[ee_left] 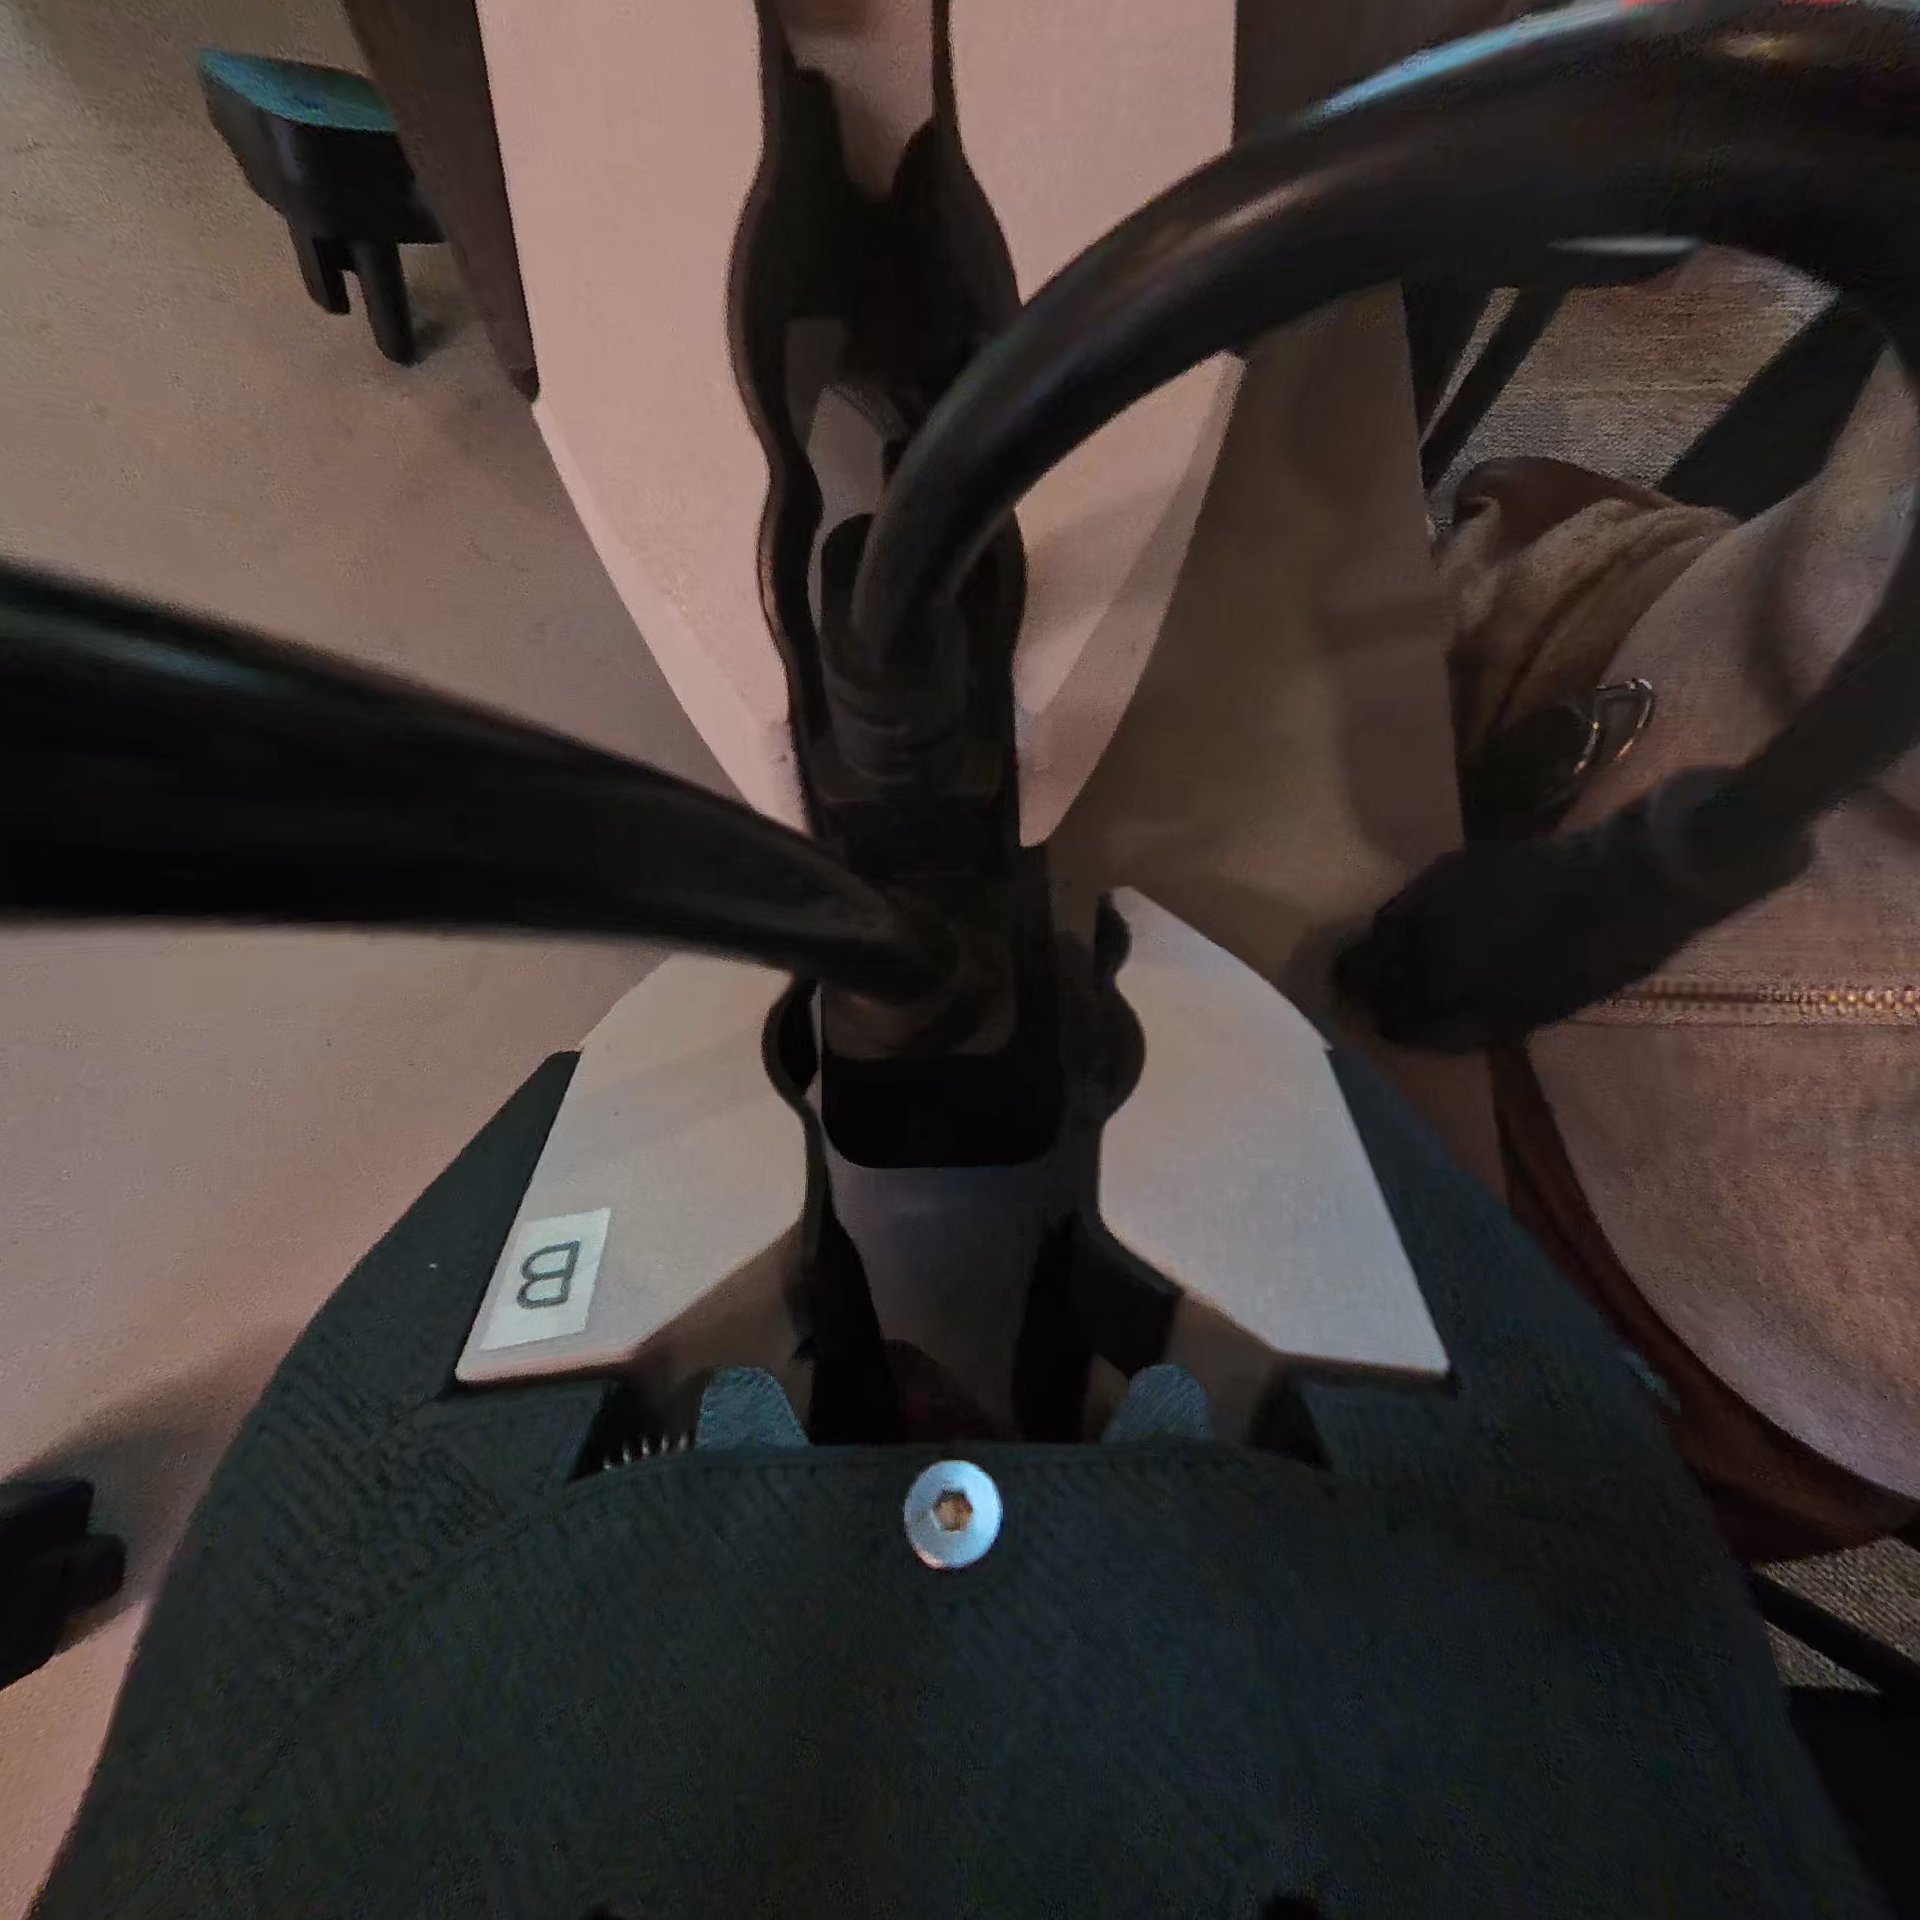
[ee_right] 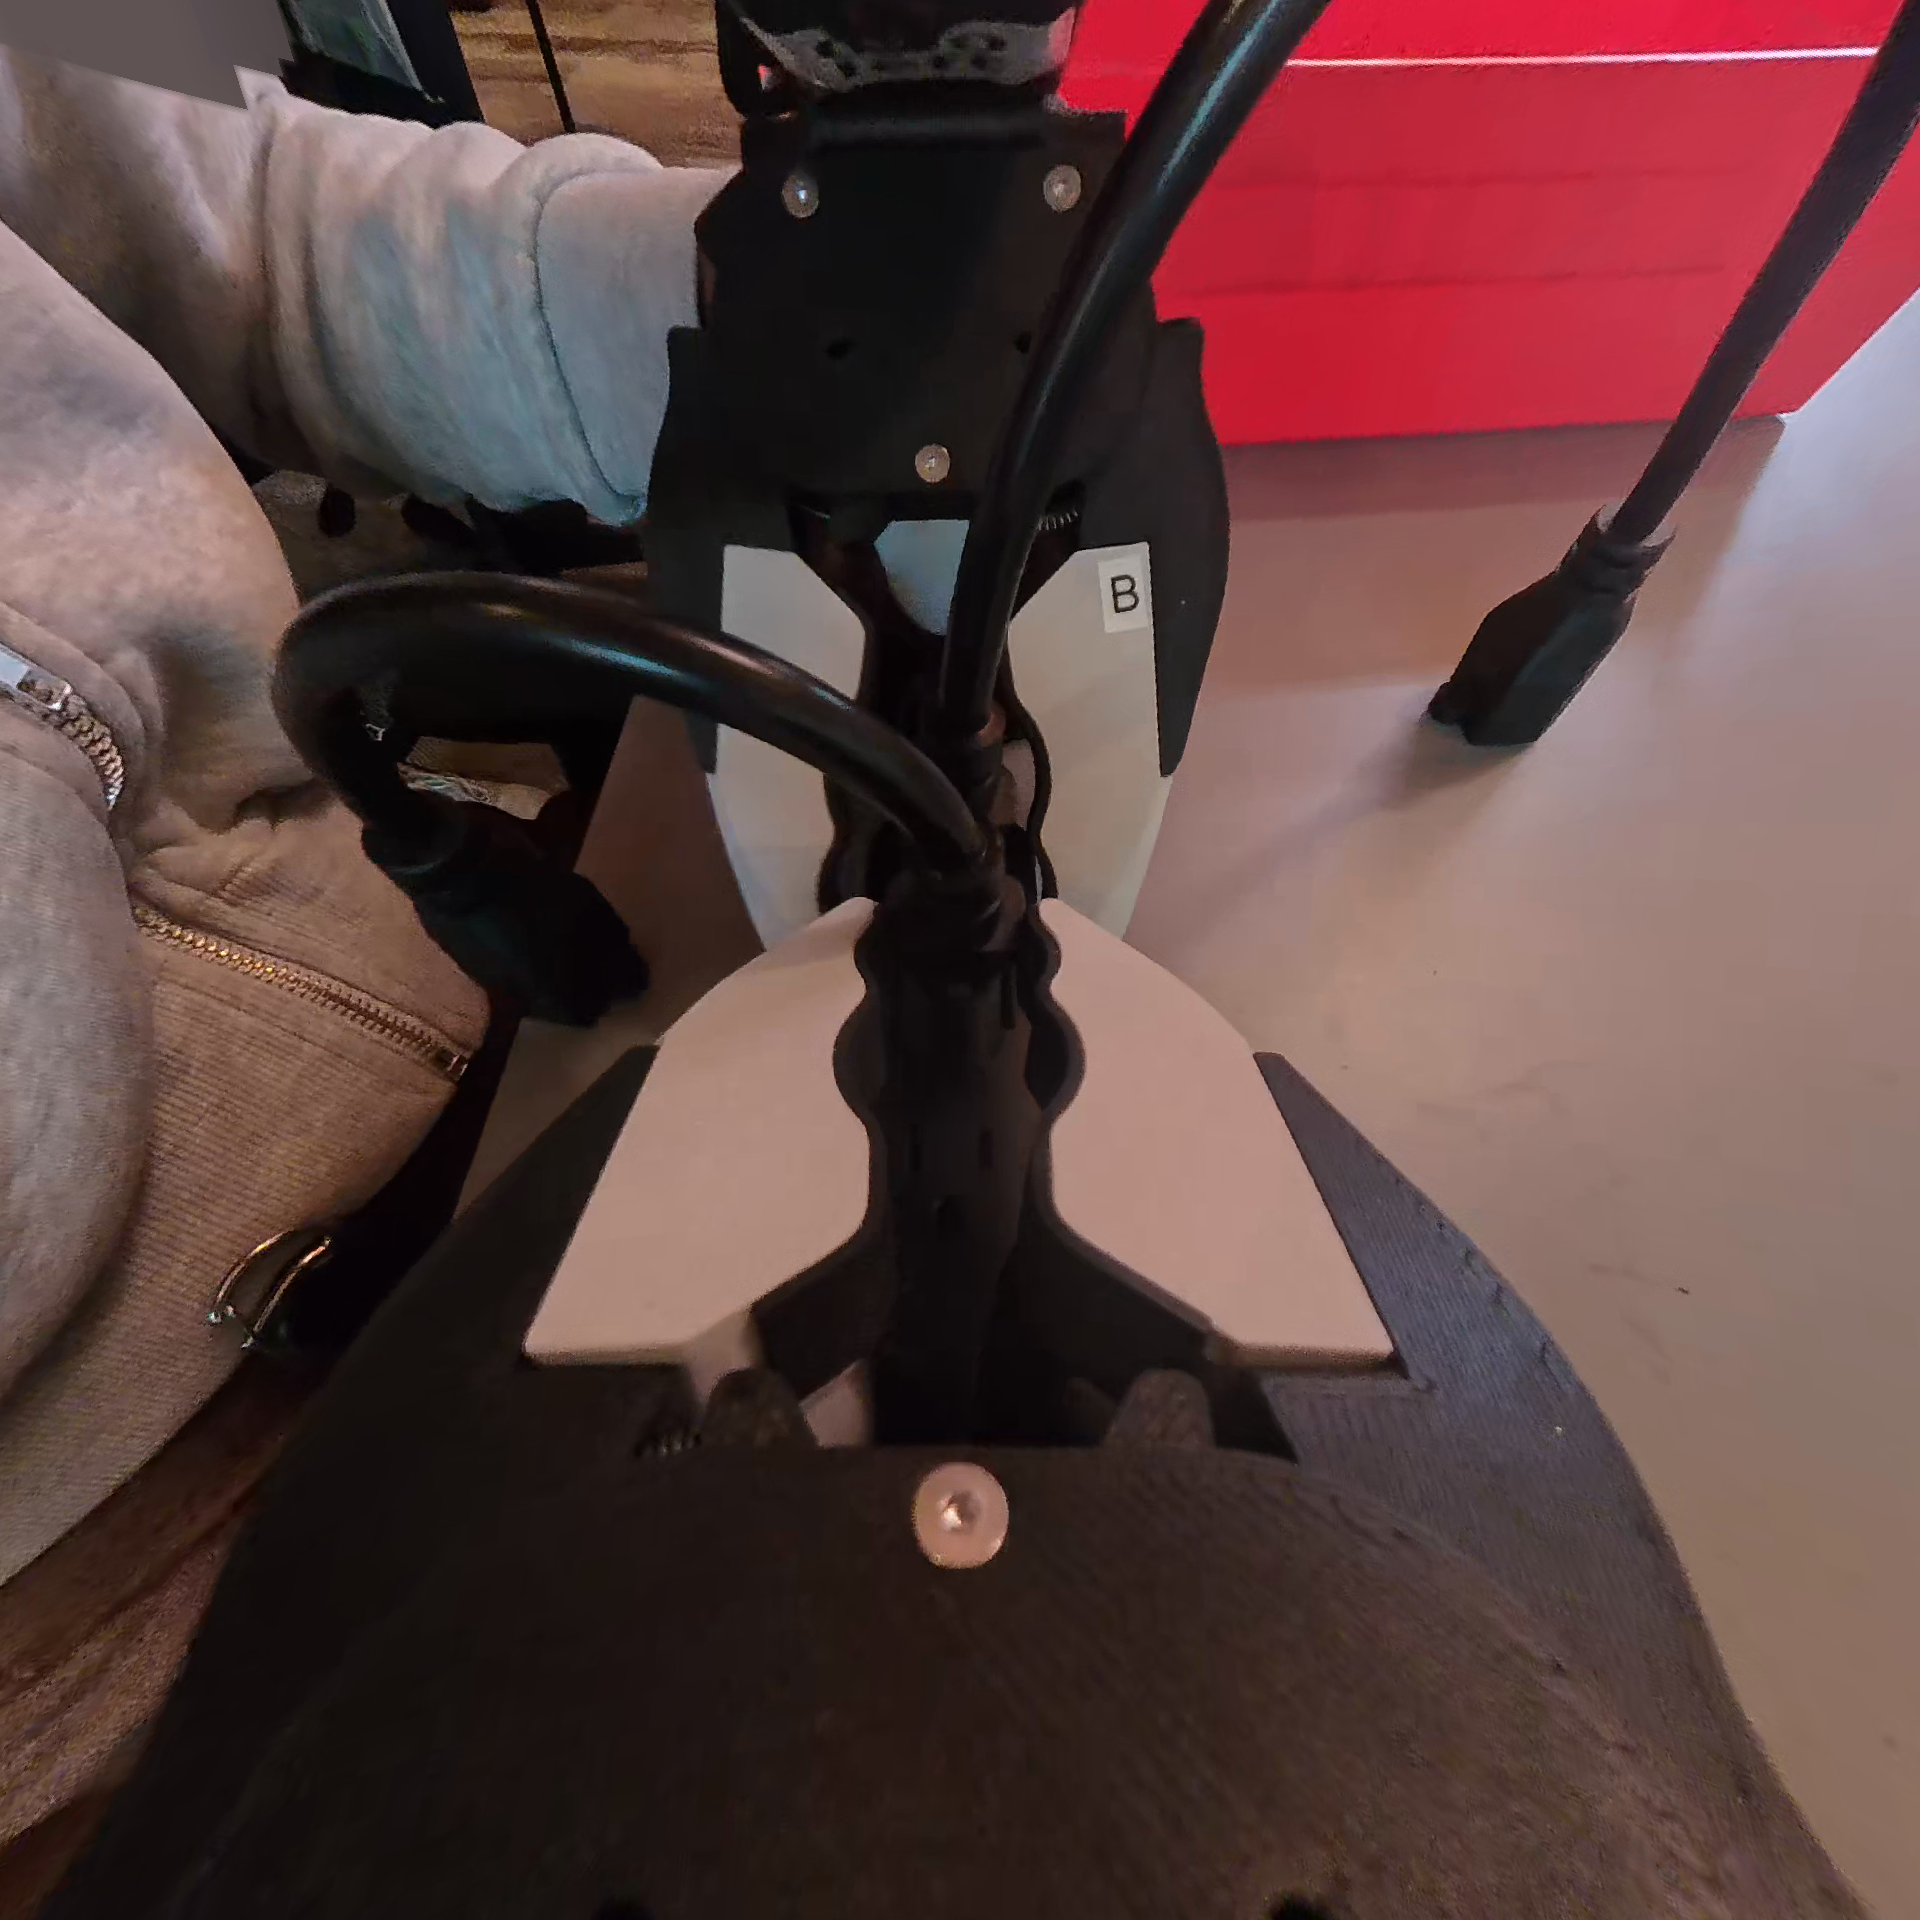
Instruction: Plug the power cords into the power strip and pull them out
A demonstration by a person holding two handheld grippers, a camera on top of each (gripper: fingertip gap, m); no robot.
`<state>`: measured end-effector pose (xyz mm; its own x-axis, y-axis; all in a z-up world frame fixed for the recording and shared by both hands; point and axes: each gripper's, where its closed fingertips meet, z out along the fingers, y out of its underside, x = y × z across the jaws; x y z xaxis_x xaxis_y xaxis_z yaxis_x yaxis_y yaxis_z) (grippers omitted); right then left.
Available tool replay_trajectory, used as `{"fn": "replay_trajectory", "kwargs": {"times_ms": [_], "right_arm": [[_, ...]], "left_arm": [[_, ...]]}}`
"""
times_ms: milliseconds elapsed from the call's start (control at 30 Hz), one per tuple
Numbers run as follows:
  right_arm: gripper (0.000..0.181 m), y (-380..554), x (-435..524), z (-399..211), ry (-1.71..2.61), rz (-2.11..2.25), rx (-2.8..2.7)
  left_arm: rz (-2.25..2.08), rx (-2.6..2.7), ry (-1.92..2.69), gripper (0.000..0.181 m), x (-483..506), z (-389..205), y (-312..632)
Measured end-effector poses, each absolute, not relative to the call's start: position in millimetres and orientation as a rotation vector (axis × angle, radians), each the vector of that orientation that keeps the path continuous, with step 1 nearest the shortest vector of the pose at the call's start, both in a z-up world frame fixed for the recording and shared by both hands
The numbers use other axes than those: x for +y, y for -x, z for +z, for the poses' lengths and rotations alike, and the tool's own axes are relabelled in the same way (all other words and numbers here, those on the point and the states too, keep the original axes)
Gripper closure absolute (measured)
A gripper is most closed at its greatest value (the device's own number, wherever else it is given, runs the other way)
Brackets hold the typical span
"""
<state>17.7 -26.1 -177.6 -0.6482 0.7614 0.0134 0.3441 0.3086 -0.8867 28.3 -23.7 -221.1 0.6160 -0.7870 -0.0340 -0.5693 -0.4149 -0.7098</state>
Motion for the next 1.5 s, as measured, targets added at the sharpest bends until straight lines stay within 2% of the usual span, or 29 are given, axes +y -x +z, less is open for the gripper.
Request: {"fn": "replay_trajectory", "kwargs": {"times_ms": [33,67,233,767,1500], "right_arm": [[0.157,-18,-26,-178,0.980,1.294,-2.147],[0.157,-19,-26,-178,0.982,1.299,-2.144],[0.157,-17,-27,-177,0.977,1.312,-2.139],[0.159,-17,-25,-177,0.959,1.163,-2.237],[0.159,-15,-30,-170,0.932,1.183,-2.173]], "left_arm": [[-0.390,1.043,2.136,0.122,-22,-220,-27],[-0.408,1.026,2.125,0.121,-21,-217,-27],[-0.407,1.035,2.146,0.139,-20,-219,-28],[-0.375,1.013,2.179,0.139,-18,-222,-29],[-0.374,1.021,2.178,0.138,-17,-222,-29]]}}
